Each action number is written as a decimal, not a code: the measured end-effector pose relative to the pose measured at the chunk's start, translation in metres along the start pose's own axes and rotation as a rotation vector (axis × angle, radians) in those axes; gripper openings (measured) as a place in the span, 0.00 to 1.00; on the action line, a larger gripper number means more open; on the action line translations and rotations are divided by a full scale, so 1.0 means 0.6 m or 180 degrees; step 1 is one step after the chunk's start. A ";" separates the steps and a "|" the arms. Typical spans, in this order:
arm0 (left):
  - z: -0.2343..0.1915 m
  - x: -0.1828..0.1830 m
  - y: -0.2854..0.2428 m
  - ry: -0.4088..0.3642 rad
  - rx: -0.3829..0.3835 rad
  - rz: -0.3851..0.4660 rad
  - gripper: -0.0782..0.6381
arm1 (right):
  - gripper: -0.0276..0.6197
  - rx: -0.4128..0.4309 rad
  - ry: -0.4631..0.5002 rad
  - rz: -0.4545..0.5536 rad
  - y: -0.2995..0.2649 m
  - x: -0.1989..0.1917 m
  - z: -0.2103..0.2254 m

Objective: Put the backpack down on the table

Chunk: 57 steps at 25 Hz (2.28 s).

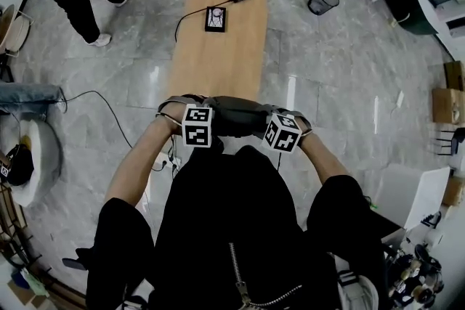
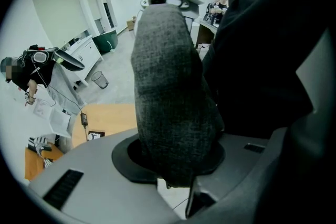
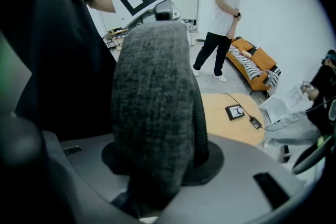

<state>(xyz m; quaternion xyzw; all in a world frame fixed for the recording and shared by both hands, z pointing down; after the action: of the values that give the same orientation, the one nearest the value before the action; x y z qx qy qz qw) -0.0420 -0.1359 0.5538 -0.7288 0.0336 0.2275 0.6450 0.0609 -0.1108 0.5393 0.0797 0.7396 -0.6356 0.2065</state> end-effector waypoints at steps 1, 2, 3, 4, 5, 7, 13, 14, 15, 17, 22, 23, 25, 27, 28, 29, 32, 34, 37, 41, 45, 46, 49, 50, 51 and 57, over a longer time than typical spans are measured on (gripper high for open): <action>-0.010 -0.009 0.005 -0.0016 0.0009 -0.0007 0.28 | 0.32 -0.0019 -0.0012 0.0002 -0.005 0.008 0.010; -0.021 -0.019 0.009 -0.0034 0.0016 -0.0016 0.28 | 0.32 -0.0038 -0.0025 0.0005 -0.010 0.017 0.021; -0.033 -0.029 0.014 -0.0055 0.0021 -0.0025 0.28 | 0.32 -0.0056 -0.0040 0.0008 -0.015 0.025 0.032; -0.045 -0.037 0.017 -0.0075 0.0025 -0.0031 0.28 | 0.32 -0.0071 -0.0054 0.0010 -0.021 0.032 0.044; -0.056 -0.045 0.020 -0.0089 0.0023 -0.0035 0.28 | 0.32 -0.0077 -0.0070 0.0011 -0.027 0.037 0.054; -0.075 -0.061 0.022 -0.0096 0.0014 -0.0047 0.28 | 0.32 -0.0071 -0.0094 0.0014 -0.039 0.046 0.072; -0.133 -0.088 0.026 -0.0056 0.0024 -0.0068 0.28 | 0.32 -0.0047 -0.0063 0.0040 -0.062 0.060 0.132; -0.143 -0.090 0.026 -0.0042 0.0026 -0.0069 0.28 | 0.32 -0.0036 -0.0058 0.0042 -0.065 0.060 0.142; -0.153 -0.092 0.025 -0.0027 0.0029 -0.0073 0.28 | 0.32 -0.0024 -0.0051 0.0045 -0.068 0.059 0.152; -0.175 -0.094 0.025 0.0003 0.0037 -0.0080 0.28 | 0.32 0.0003 -0.0032 0.0050 -0.072 0.056 0.176; -0.249 -0.102 0.026 0.0070 0.0061 -0.0081 0.28 | 0.32 0.0037 0.0028 0.0054 -0.086 0.052 0.252; -0.266 -0.104 0.026 0.0078 0.0063 -0.0084 0.28 | 0.32 0.0036 0.0032 0.0057 -0.089 0.051 0.270; -0.303 -0.106 0.026 0.0084 0.0076 -0.0084 0.28 | 0.32 0.0031 0.0041 0.0059 -0.095 0.046 0.307; -0.340 -0.105 0.027 0.0100 0.0106 -0.0073 0.28 | 0.32 0.0025 0.0072 0.0047 -0.098 0.041 0.344; -0.356 -0.103 0.028 0.0107 0.0123 -0.0073 0.28 | 0.32 0.0018 0.0090 0.0042 -0.098 0.038 0.362; -0.374 -0.102 0.029 0.0106 0.0144 -0.0078 0.28 | 0.32 0.0001 0.0108 0.0042 -0.098 0.035 0.380; -0.433 -0.101 0.034 0.0086 0.0214 -0.0101 0.28 | 0.32 -0.0075 0.0149 0.0058 -0.101 0.028 0.439; -0.470 -0.104 0.037 0.0063 0.0257 -0.0119 0.28 | 0.32 -0.0123 0.0161 0.0066 -0.105 0.027 0.476; -0.519 -0.111 0.044 0.0029 0.0295 -0.0151 0.28 | 0.32 -0.0194 0.0150 0.0084 -0.112 0.029 0.524; -0.563 -0.118 0.045 -0.0017 0.0367 -0.0189 0.28 | 0.32 -0.0310 0.0147 0.0096 -0.125 0.028 0.564; -0.565 -0.132 0.011 -0.0053 0.0432 -0.0210 0.29 | 0.32 -0.0358 0.0180 0.0058 -0.158 0.012 0.559; -0.557 -0.138 -0.005 -0.0050 0.0436 -0.0212 0.29 | 0.32 -0.0356 0.0194 0.0040 -0.171 0.005 0.550; -0.532 -0.145 -0.038 -0.0071 0.0568 -0.0169 0.30 | 0.33 -0.0411 0.0250 0.0036 -0.196 -0.009 0.517; -0.526 -0.146 -0.039 -0.0076 0.0635 -0.0143 0.30 | 0.33 -0.0451 0.0281 0.0048 -0.198 -0.008 0.510; -0.521 -0.149 -0.040 -0.0079 0.0684 -0.0130 0.31 | 0.33 -0.0479 0.0314 0.0047 -0.200 -0.006 0.504; -0.479 -0.174 -0.056 -0.0042 0.0750 -0.0099 0.34 | 0.34 -0.0575 0.0491 -0.0090 -0.215 0.009 0.465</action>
<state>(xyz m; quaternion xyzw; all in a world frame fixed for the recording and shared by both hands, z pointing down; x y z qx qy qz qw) -0.0410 -0.4303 0.6424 -0.6469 0.0445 0.2167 0.7298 0.0640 -0.4063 0.6241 0.0990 0.8086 -0.5612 0.1464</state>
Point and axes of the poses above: the fingertips, and each gripper's own axes: y backward along the fingers, z to its right, x out of its top, the point moved 2 cm from there along y, backward along the fingers, and after that the axes turned 8 degrees about -x, right-handed, at the moved point
